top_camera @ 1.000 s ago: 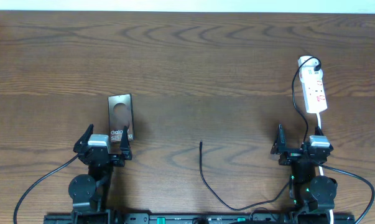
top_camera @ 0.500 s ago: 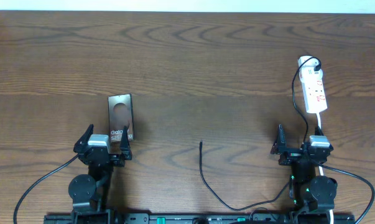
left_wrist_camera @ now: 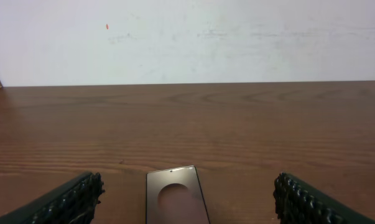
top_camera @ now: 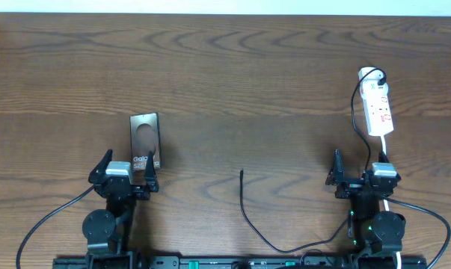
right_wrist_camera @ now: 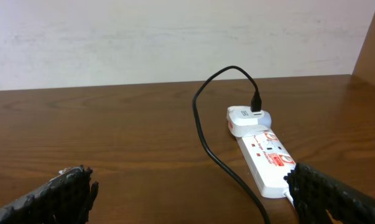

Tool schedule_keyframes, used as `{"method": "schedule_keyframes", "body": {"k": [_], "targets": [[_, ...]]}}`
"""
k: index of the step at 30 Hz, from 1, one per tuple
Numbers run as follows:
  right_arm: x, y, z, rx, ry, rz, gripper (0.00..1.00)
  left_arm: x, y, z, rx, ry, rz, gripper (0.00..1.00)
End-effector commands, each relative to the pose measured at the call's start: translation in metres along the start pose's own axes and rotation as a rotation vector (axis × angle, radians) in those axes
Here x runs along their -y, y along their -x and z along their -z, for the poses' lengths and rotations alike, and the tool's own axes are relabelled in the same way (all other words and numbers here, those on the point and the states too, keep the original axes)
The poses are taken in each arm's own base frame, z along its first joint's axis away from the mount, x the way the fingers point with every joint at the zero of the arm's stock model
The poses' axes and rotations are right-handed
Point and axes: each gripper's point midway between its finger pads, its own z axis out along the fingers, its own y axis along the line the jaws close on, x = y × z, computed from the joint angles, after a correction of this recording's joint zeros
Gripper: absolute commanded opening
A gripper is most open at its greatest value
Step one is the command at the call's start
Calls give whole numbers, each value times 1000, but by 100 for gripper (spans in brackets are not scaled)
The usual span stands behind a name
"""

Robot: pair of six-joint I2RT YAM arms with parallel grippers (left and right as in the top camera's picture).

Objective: Plug charger to phone and switch on socket

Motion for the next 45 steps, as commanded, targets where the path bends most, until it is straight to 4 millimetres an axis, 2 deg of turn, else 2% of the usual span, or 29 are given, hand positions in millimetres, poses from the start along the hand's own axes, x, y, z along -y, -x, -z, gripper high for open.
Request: {"method": "schedule_keyframes", "body": {"k": [1,33,42,45], "targets": [[2,-1,0,-1,-10,-13,99,7,-16,-1,-52,-42,1,91],[2,-1,0,-1,-10,-13,99,7,-12,-1,-40,-41,8,90],[2,-1,0,-2,-10,-13,99,1,29,5,13,-3,29,91],[2,-1,0,-3,-10,-13,99,0,53,0,-24,-4,34,90]]}}
